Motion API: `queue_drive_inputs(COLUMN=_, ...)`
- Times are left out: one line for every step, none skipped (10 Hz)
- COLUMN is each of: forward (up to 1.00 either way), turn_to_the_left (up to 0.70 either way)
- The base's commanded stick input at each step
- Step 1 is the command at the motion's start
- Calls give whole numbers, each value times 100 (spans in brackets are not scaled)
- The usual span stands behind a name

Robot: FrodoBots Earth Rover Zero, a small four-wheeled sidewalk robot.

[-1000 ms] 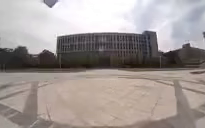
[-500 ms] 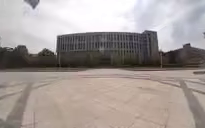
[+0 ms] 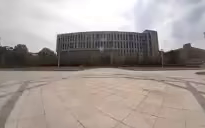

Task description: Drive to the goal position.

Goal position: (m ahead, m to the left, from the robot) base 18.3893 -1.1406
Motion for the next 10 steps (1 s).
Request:
queue_drive_inputs(forward=70, turn_to_the_left=0)
queue_drive_inputs(forward=70, turn_to_the_left=0)
queue_drive_inputs(forward=70, turn_to_the_left=0)
queue_drive_inputs(forward=70, turn_to_the_left=0)
queue_drive_inputs(forward=70, turn_to_the_left=0)
queue_drive_inputs(forward=70, turn_to_the_left=0)
queue_drive_inputs(forward=70, turn_to_the_left=0)
queue_drive_inputs(forward=70, turn_to_the_left=0)
queue_drive_inputs(forward=70, turn_to_the_left=0)
queue_drive_inputs(forward=70, turn_to_the_left=0)
